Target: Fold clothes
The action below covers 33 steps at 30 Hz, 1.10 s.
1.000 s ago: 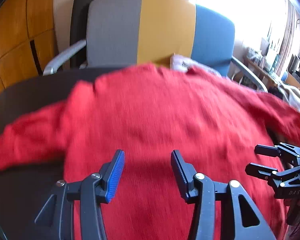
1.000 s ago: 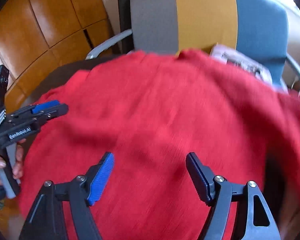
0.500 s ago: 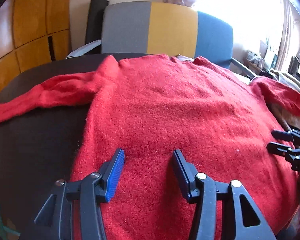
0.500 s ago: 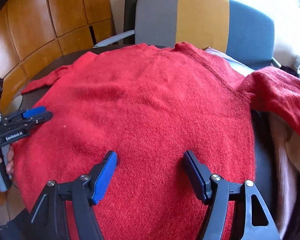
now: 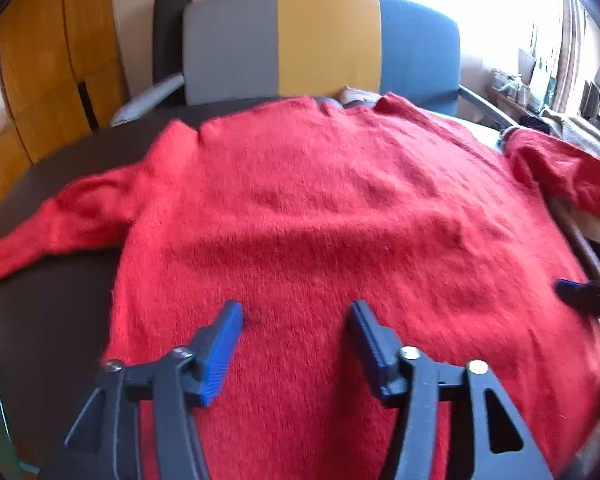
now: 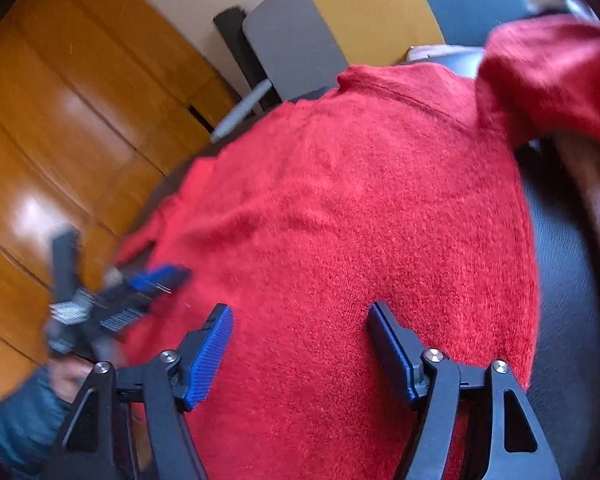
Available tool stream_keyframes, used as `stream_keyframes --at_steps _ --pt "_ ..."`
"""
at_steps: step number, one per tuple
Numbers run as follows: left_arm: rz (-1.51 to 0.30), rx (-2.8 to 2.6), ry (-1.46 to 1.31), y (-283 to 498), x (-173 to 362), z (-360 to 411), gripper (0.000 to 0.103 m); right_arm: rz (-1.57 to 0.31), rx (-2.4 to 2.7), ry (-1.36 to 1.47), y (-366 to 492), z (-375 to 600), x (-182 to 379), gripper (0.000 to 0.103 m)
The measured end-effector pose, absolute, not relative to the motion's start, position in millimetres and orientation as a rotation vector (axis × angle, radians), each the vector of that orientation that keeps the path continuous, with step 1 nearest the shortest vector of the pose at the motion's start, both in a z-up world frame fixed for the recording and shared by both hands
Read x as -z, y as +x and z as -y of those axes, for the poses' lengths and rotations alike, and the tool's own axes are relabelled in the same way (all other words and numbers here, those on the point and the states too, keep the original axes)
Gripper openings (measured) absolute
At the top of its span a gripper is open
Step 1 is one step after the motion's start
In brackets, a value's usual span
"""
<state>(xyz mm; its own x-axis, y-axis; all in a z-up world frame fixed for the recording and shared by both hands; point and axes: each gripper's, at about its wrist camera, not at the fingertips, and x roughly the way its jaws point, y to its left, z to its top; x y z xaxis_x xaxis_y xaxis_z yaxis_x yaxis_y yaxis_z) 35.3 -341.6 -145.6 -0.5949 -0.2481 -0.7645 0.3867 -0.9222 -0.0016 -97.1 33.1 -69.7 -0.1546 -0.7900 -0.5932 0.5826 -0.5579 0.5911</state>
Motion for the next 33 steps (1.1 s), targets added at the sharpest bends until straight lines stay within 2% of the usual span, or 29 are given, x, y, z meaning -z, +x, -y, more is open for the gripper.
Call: stream_keyframes --at_steps 2,4,8,13,17,20,28,31,33 --pt "-0.274 2.509 1.159 35 147 346 0.064 0.323 1.864 1.116 -95 -48 65 0.077" --pt "-0.287 2.518 1.152 35 148 349 0.064 0.363 1.881 1.091 -91 -65 59 0.083" --pt "-0.29 2.521 1.137 36 149 347 0.064 0.486 2.022 0.985 -93 -134 35 0.09" --pt "-0.311 2.522 1.129 35 151 350 0.064 0.787 2.326 0.855 -97 -256 13 0.091" --pt "-0.309 2.518 1.127 36 150 346 0.064 1.025 2.51 0.788 -87 -336 9 0.077" --pt "-0.309 2.515 1.126 37 150 346 0.065 1.135 2.57 0.768 -83 -368 13 0.073" --pt "-0.306 2.505 1.128 37 149 345 0.065 1.202 2.618 0.728 -105 -374 10 0.055" --pt "-0.305 2.509 1.128 37 149 347 0.065 1.129 2.651 0.77 -113 -369 7 0.038" --pt "-0.309 2.512 1.124 38 149 347 0.065 1.081 2.669 0.812 -119 -369 6 0.015"
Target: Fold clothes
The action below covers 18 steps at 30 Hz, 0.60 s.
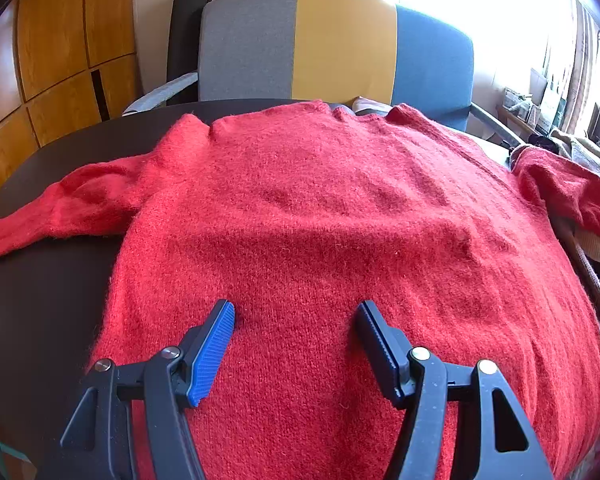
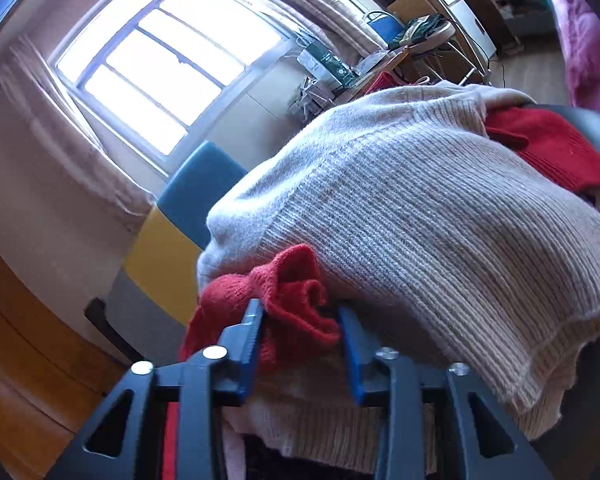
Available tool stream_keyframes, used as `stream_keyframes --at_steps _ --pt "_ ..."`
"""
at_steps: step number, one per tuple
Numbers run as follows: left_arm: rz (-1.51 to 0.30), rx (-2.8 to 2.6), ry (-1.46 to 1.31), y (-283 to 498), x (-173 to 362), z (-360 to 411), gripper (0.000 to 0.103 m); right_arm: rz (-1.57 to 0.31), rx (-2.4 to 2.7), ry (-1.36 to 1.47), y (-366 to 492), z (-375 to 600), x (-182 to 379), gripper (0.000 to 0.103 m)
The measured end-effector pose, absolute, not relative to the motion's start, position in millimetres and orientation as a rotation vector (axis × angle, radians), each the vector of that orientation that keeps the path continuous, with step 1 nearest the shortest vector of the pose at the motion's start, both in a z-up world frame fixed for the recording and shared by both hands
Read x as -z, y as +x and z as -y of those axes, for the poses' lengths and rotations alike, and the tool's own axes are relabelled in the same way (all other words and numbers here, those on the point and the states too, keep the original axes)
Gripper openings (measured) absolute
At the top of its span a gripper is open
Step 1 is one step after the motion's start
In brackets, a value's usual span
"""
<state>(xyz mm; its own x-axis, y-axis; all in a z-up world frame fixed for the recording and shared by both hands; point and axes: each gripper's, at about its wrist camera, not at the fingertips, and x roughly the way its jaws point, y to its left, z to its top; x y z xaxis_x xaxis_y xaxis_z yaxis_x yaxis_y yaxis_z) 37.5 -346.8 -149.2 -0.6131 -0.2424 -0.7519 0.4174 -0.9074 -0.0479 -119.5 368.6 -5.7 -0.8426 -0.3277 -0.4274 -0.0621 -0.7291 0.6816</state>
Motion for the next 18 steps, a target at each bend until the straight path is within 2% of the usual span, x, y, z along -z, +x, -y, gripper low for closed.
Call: stream_keyframes --at_steps 7,13,18 --pt "-0.324 2.526 1.108 39 150 348 0.065 0.96 2.611 0.75 -123 -343 -32 0.012" --pt "-0.344 2.537 1.098 42 150 348 0.065 0.825 2.476 0.711 -152 -241 -75 0.012" --pt "-0.358 2.547 1.091 43 150 349 0.065 0.689 2.305 0.732 -169 -116 -91 0.012"
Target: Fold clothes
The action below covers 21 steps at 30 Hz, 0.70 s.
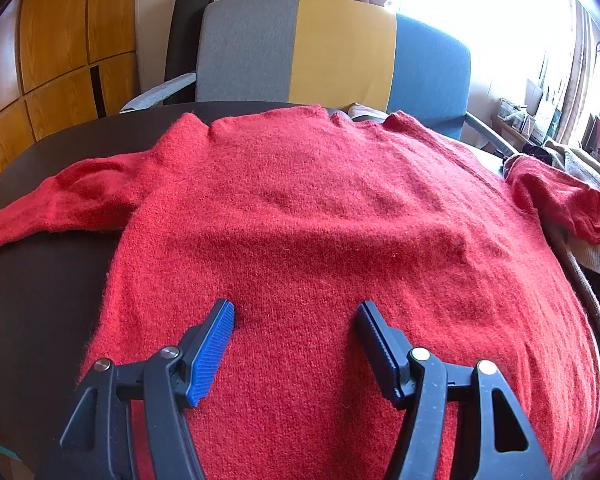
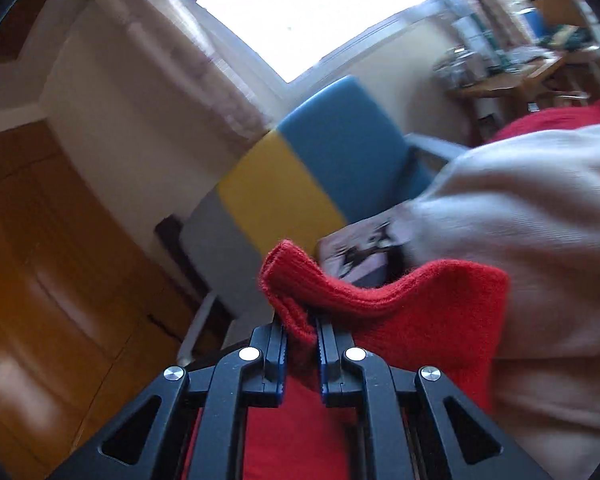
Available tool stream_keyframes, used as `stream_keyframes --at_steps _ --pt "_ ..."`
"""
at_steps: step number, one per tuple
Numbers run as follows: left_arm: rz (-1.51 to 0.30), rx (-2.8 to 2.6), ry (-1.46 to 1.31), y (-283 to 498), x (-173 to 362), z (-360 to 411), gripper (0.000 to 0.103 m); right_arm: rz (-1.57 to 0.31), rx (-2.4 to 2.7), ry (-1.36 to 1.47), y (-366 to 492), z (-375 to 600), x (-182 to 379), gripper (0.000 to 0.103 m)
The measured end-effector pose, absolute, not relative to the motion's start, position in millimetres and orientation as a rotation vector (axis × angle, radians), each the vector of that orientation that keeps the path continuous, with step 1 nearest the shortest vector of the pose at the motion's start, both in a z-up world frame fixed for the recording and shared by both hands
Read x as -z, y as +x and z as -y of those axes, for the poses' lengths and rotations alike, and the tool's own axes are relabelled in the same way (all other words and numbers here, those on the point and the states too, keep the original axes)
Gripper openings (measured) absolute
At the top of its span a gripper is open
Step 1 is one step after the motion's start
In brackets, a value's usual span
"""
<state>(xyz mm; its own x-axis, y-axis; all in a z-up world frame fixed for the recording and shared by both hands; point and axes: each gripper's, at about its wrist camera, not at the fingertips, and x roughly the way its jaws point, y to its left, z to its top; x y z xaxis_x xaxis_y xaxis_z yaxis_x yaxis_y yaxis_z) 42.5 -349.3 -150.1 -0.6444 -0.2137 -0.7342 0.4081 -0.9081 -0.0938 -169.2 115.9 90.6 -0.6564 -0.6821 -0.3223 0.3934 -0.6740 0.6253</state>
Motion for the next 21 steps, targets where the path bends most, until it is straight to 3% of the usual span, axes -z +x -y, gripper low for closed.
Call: stream_keyframes --at_steps 5,9,11,13,14,15,18,21 --pt "-0.371 2.554 1.087 43 150 350 0.065 0.534 2.083 0.778 -166 26 -92 0.012" --pt "-0.375 2.562 1.09 44 150 351 0.065 0.416 1.949 0.857 -131 104 -64 0.012" --pt "-0.378 2.567 1.09 45 151 352 0.065 0.355 1.903 0.917 -118 135 -44 0.017" --pt "-0.38 2.573 1.091 45 151 352 0.065 0.313 1.886 0.958 -111 148 -27 0.022" --pt "-0.383 2.575 1.09 46 151 352 0.065 0.293 1.88 0.976 -107 153 -18 0.032" --pt "-0.385 2.576 1.09 46 151 352 0.065 0.288 1.881 0.988 -112 153 -13 0.034" --pt "-0.404 2.58 1.099 46 149 354 0.065 0.295 1.897 1.003 -111 122 2 0.034" --pt "-0.547 2.588 1.136 43 141 368 0.064 0.264 1.935 1.015 -104 84 17 0.034"
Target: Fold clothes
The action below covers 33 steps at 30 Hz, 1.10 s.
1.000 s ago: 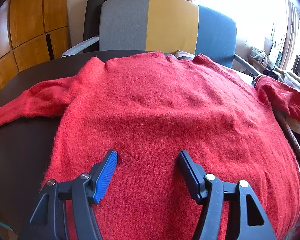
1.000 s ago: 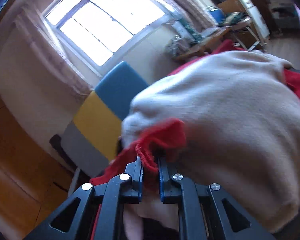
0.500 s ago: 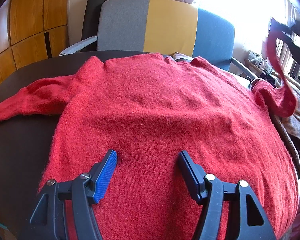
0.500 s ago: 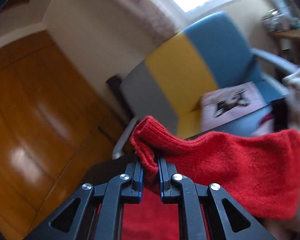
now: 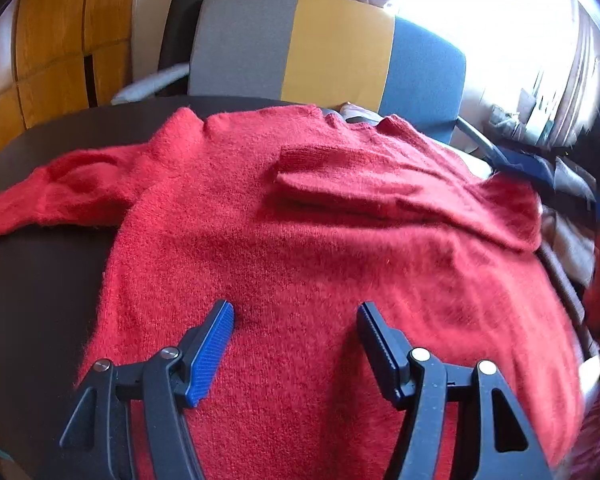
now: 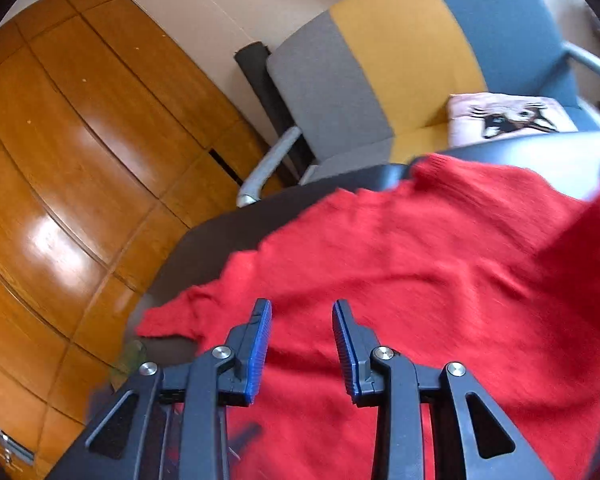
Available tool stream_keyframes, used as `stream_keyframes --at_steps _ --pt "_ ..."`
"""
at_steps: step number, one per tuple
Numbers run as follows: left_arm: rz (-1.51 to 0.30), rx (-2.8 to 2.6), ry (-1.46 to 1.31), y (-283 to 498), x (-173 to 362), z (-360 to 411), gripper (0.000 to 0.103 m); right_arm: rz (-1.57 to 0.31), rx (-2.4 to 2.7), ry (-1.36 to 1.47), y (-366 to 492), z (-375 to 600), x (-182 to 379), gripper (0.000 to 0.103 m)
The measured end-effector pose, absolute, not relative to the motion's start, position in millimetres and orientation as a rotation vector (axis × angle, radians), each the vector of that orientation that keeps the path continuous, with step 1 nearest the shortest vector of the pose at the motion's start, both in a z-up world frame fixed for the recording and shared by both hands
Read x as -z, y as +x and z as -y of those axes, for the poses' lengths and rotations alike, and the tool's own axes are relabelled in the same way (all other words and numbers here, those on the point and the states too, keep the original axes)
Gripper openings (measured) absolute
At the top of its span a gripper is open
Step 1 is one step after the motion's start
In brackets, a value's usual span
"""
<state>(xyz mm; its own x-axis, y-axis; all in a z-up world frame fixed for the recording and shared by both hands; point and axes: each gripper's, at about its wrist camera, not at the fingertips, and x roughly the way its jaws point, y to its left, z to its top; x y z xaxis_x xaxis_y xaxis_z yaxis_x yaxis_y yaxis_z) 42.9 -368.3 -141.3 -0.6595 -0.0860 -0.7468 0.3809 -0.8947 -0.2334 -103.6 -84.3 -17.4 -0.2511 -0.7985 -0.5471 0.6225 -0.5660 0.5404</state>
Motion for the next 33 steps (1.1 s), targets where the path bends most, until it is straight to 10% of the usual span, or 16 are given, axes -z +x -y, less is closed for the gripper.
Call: stream_keyframes --at_steps 6,19,25,33 --pt "-0.952 2.507 1.052 20 123 427 0.064 0.048 2.051 1.065 -84 34 52 0.034" --pt "-0.784 2.544 1.28 -85 132 434 0.063 0.152 1.986 1.084 -97 -2 90 0.043" --pt "-0.611 2.592 1.36 -105 125 408 0.009 0.208 1.96 1.09 -102 -10 93 0.043" --pt "-0.834 2.621 0.98 -73 59 453 0.009 0.22 1.955 1.09 -101 -9 93 0.043"
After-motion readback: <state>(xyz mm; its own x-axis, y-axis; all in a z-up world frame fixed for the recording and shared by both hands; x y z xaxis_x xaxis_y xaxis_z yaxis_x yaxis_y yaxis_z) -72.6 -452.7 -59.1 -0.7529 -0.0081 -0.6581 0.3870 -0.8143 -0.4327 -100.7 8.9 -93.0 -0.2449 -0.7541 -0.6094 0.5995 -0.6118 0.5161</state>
